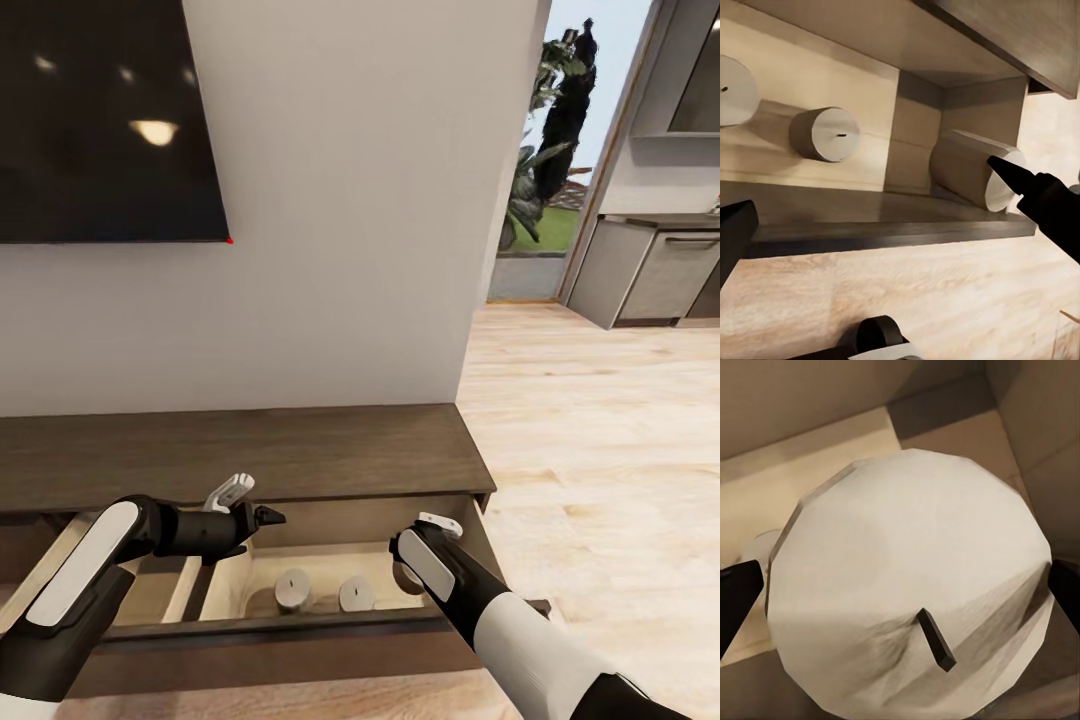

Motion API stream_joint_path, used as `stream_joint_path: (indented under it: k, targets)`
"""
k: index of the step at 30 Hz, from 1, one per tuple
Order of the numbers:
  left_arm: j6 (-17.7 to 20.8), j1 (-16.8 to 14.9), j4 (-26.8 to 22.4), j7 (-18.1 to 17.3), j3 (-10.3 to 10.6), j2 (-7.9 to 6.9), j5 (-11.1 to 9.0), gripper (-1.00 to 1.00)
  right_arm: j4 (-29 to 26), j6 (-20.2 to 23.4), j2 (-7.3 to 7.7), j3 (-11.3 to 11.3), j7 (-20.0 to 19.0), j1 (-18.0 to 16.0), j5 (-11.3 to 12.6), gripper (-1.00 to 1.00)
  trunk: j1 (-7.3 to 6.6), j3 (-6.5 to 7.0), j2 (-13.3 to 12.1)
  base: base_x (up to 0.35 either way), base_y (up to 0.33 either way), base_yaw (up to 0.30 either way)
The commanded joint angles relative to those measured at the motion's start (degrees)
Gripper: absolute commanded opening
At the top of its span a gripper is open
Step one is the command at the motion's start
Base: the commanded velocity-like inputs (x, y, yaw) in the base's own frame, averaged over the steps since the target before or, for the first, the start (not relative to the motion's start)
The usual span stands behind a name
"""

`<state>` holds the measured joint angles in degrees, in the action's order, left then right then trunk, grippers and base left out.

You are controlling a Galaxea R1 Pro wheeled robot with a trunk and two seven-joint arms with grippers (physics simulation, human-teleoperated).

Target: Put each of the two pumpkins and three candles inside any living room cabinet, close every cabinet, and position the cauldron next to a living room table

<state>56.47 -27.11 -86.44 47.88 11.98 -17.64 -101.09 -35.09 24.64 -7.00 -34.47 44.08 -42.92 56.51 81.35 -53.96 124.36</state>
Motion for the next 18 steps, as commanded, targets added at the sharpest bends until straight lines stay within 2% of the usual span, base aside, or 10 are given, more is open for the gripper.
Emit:
stream_joint_path:
  k: [1, 15, 18]
  targets:
    - [-0.04, -0.05, -0.05, 0.58, 0.06, -0.03, -0.56, 1.00, -0.07, 0.23, 0.03, -0.25, 0.36, -0.06, 0.27, -1.00, 0.00, -0.06, 0.03, 0.052, 0.000, 0.000]
    - [-0.02, -0.05, -0.05, 0.55, 0.06, -0.02, -0.54, 1.00, 0.02, 0.23, 0.03, -0.25, 0.32, -0.06, 0.27, -1.00, 0.00, -0.06, 0.03, 0.035, 0.000, 0.000]
    - [-0.02, -0.05, -0.14, 0.49, 0.06, 0.05, -0.55, 1.00, 0.02, 0.23, 0.00, -0.25, 0.30, -0.06, 0.22, -1.00, 0.66, -0.59, 1.23, 0.001, 0.000, 0.000]
